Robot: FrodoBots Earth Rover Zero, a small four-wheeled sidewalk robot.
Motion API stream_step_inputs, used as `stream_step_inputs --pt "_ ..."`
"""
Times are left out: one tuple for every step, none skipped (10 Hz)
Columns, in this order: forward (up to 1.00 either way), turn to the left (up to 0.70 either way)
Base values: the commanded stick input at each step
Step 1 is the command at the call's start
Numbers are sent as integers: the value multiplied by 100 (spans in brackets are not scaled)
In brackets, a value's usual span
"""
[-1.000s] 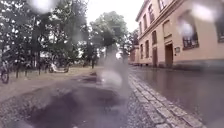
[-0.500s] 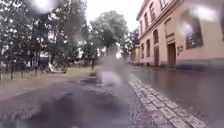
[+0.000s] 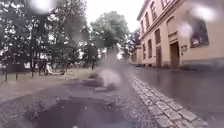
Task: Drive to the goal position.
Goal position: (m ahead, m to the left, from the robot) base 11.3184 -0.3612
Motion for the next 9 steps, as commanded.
stream_step_inputs --pt "70 0" --pt "70 0" --pt "70 0" --pt "70 0" --pt "70 0" --pt "70 0" --pt "70 0" --pt "70 0" --pt "70 0"
